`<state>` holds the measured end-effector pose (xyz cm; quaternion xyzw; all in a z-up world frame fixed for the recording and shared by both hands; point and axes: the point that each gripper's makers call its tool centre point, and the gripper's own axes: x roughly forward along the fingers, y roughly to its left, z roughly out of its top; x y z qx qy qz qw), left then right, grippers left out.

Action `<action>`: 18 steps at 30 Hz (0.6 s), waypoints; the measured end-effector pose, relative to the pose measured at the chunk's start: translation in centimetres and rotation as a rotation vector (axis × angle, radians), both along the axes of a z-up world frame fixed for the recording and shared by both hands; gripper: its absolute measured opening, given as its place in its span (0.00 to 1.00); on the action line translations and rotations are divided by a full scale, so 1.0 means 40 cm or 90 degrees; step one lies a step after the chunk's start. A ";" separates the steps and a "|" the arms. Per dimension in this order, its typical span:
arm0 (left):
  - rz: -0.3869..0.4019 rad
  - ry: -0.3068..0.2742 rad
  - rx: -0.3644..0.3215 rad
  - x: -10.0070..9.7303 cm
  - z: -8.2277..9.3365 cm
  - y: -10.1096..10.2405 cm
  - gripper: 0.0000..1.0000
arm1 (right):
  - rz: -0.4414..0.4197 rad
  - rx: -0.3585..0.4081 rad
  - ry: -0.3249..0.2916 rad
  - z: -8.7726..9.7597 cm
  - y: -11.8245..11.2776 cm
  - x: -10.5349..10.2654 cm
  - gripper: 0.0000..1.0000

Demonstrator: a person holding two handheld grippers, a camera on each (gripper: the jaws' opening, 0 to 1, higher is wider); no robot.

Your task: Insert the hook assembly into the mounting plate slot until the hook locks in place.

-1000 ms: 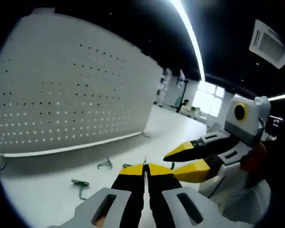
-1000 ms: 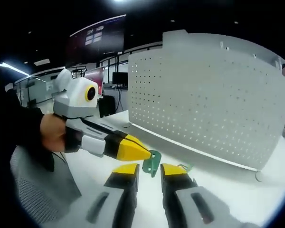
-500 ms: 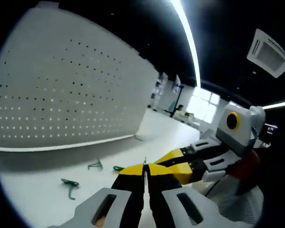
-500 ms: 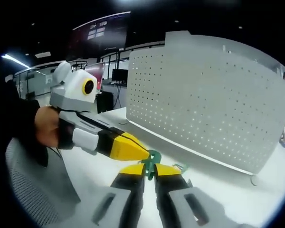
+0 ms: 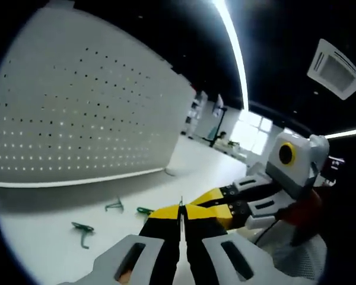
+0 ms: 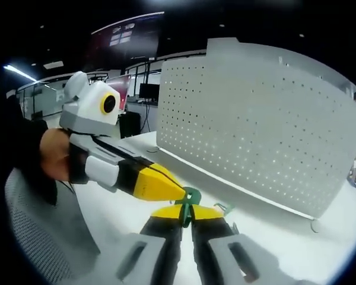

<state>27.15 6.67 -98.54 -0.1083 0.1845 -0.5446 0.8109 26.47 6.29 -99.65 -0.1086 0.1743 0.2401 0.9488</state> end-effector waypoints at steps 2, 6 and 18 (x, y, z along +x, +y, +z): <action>0.000 0.001 0.000 -0.001 -0.001 0.000 0.01 | 0.000 0.000 0.001 -0.001 0.000 0.000 0.02; -0.002 -0.001 0.003 -0.001 -0.003 0.000 0.01 | 0.000 -0.002 0.002 -0.003 -0.001 0.000 0.01; -0.006 -0.025 0.013 -0.003 -0.001 -0.003 0.01 | -0.003 0.003 0.003 -0.002 -0.004 0.000 0.01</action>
